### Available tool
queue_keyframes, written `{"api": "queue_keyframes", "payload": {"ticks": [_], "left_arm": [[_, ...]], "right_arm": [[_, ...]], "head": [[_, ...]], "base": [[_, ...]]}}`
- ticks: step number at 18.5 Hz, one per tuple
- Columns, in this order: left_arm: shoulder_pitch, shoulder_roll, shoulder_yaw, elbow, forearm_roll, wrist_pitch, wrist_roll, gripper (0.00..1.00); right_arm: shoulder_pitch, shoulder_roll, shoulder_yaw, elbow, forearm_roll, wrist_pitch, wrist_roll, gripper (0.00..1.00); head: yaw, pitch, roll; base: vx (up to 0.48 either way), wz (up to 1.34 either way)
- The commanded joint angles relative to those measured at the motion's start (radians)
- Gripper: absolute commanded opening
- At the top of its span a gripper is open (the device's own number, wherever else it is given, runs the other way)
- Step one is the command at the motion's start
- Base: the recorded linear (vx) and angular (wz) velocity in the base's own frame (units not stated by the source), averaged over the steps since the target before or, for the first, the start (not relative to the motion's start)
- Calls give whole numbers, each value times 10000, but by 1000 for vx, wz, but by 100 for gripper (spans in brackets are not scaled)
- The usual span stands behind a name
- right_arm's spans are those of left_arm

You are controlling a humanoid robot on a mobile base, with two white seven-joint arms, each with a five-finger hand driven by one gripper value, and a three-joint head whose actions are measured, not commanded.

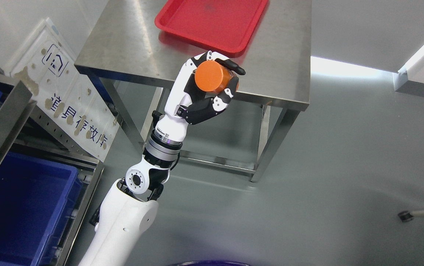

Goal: Grab orange capacitor from left shelf to right desk
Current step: 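Lower the capacitor into the red tray and open the left hand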

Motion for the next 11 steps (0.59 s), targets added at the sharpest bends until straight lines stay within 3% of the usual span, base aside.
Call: {"api": "queue_keyframes", "payload": {"ticks": [1,11], "left_arm": [[-435,174,-108,129,-15,875,98,7],[-1295,174,-47,1908,-491,1937,359,9]], "right_arm": [[337,-175,-123,-230,0,3,-4,100],[337,-175,-108,-230,0,3,-4,100]], "head": [[0,0,0],[0,0,0]], "base": [[370,30],[303,29]]}}
